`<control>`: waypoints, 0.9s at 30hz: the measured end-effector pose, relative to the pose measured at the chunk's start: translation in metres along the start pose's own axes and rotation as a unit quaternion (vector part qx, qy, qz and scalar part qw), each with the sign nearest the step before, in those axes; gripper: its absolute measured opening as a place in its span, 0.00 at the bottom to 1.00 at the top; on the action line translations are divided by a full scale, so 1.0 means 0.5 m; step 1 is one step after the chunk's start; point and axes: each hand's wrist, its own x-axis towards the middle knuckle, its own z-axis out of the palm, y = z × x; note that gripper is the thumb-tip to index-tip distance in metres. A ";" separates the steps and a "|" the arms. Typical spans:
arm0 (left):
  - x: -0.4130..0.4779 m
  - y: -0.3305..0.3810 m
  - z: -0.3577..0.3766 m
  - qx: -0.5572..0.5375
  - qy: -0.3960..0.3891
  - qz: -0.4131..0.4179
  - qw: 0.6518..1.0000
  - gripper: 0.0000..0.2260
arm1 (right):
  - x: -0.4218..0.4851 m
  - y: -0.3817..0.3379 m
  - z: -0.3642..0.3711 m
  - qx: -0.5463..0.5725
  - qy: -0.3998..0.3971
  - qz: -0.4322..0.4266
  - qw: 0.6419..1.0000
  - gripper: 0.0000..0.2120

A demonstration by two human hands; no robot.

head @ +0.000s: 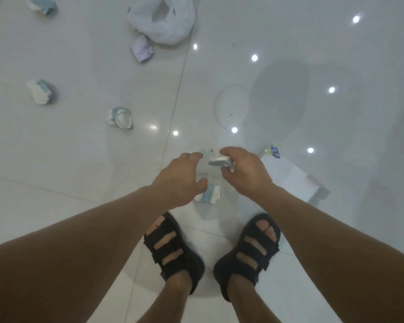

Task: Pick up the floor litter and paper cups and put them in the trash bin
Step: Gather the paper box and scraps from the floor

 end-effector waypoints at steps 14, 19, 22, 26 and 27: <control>-0.086 0.029 -0.138 -0.063 0.032 0.017 0.997 0.12 | -0.042 -0.130 -0.056 0.092 -0.012 -0.033 0.995 0.31; -0.061 -0.067 -0.060 -0.069 0.058 -0.036 0.995 0.04 | -0.039 -0.013 0.070 -0.133 -0.084 -0.035 0.987 0.38; -0.053 -0.136 -0.008 -0.069 0.071 -0.061 0.993 0.04 | -0.039 0.032 0.155 -0.228 -0.124 -0.035 0.965 0.38; -0.055 -0.217 0.047 -0.082 0.081 -0.100 0.988 0.08 | -0.035 0.057 0.239 -0.295 -0.080 -0.075 0.949 0.27; -0.057 -0.231 0.055 -0.080 0.081 -0.106 0.988 0.09 | -0.032 0.058 0.251 -0.292 -0.065 -0.085 0.950 0.23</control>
